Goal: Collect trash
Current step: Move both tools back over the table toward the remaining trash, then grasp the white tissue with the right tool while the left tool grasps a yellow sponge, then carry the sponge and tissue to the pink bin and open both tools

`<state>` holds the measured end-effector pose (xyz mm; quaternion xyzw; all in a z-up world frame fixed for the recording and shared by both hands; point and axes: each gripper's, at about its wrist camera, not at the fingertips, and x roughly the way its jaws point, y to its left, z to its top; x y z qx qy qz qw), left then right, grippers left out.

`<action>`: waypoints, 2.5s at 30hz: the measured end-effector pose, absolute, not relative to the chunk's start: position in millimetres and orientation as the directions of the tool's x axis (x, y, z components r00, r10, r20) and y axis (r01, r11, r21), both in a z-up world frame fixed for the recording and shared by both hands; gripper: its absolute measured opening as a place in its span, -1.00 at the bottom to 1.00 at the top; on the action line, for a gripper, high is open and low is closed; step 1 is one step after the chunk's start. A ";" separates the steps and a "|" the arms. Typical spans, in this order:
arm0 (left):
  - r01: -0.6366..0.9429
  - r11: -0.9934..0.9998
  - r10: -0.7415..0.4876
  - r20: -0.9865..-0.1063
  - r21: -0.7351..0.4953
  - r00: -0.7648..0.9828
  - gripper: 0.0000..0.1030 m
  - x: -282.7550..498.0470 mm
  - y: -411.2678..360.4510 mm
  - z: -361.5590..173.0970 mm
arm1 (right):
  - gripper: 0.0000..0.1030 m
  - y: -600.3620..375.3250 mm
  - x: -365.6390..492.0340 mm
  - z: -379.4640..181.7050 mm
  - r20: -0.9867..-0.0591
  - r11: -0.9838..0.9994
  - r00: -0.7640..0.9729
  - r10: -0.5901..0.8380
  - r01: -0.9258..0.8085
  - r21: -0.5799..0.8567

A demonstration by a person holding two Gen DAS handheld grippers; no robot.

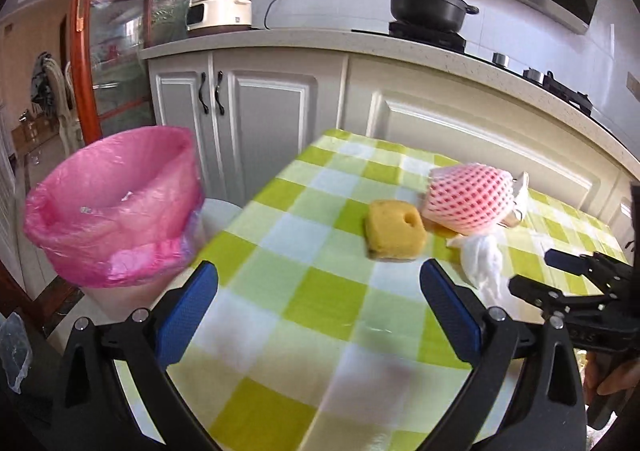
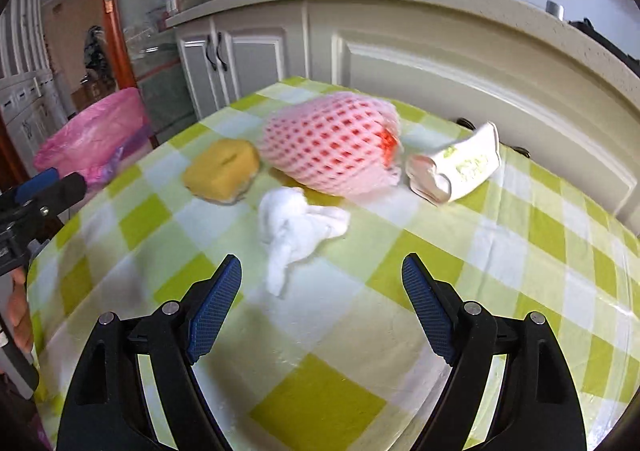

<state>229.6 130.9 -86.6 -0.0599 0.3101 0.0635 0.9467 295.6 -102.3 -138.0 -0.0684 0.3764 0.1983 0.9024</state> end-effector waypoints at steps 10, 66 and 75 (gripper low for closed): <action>-0.185 0.982 0.122 -0.597 -0.046 0.793 0.90 222.5 148.8 -87.6 | 0.50 -63.9 326.7 -150.1 -0.746 0.903 0.597 0.297 -0.430 0.015; -0.041 0.996 -0.019 -0.667 -0.074 0.745 -0.06 264.6 68.4 -104.1 | -0.35 -135.5 281.0 -123.7 -0.665 0.950 0.700 0.260 -0.310 0.045; -0.024 0.998 -0.018 -0.629 -0.058 0.777 -0.06 216.7 59.3 -88.5 | -0.35 -130.7 248.2 -112.8 -0.651 0.947 0.711 0.267 -0.319 0.041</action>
